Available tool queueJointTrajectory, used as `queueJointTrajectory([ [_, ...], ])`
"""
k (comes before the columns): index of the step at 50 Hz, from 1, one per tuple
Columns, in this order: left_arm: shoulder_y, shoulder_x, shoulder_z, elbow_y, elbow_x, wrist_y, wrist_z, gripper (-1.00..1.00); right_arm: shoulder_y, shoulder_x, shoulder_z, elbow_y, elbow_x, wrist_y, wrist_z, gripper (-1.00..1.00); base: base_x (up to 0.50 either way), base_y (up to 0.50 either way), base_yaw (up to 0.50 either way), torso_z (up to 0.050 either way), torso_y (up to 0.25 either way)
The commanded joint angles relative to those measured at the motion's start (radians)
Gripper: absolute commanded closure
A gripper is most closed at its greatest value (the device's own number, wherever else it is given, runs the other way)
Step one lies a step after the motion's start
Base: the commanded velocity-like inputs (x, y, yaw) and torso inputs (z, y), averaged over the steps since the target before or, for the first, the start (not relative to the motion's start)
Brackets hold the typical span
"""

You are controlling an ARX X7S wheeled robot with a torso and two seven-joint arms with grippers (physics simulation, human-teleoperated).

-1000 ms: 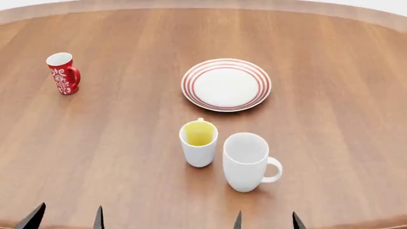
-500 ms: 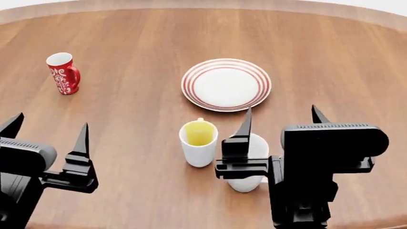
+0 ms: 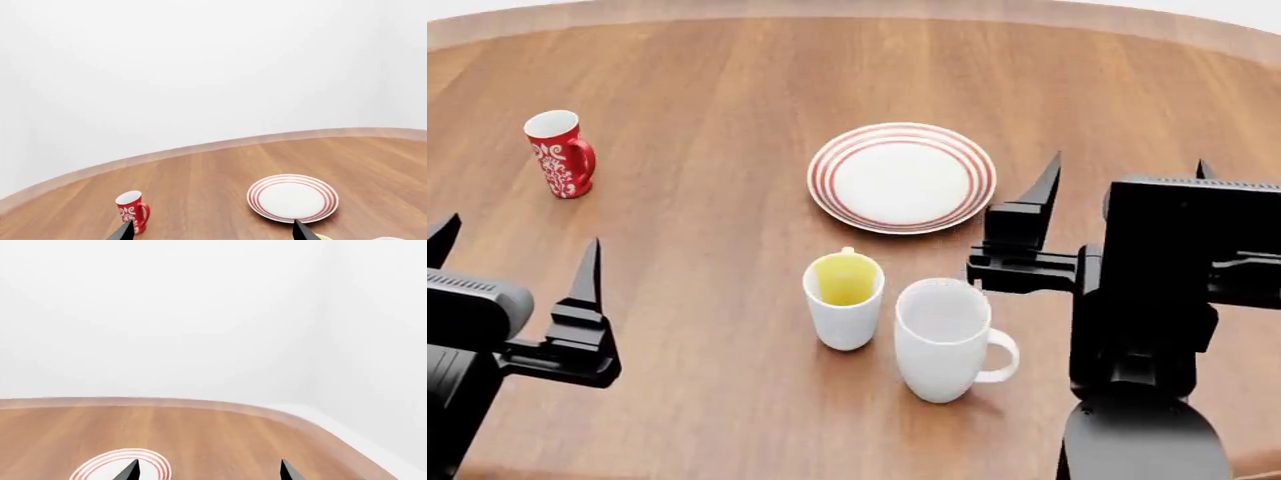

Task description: Pick up the red mug and put it on the plate

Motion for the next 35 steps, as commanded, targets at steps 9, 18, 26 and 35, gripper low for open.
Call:
queueJointTrajectory([
  [9, -0.008, -0.013, -0.006, 0.0, -0.014, -0.003, -0.005, -1.0, 0.052, 0.012, 0.02, 0.024, 0.003, 0.036, 0.026, -1.0, 0.35, 0.0, 0.0, 0.0, 0.0],
  [18, -0.01, -0.017, -0.009, 0.0, -0.02, 0.0, -0.008, -1.0, 0.057, 0.015, 0.013, 0.024, 0.007, 0.044, 0.029, -1.0, 0.5, 0.0, 0.0, 0.0, 0.0],
  [26, -0.013, -0.021, -0.005, 0.007, -0.022, -0.006, -0.013, -1.0, 0.06, 0.017, 0.009, 0.023, 0.011, 0.047, 0.032, -1.0, 0.5, 0.0, 0.0, 0.0, 0.0],
  [35, -0.009, -0.024, -0.008, 0.012, -0.028, -0.006, -0.017, -1.0, 0.066, 0.022, 0.008, 0.021, 0.017, 0.056, 0.032, -1.0, 0.5, 0.0, 0.0, 0.0, 0.002],
])
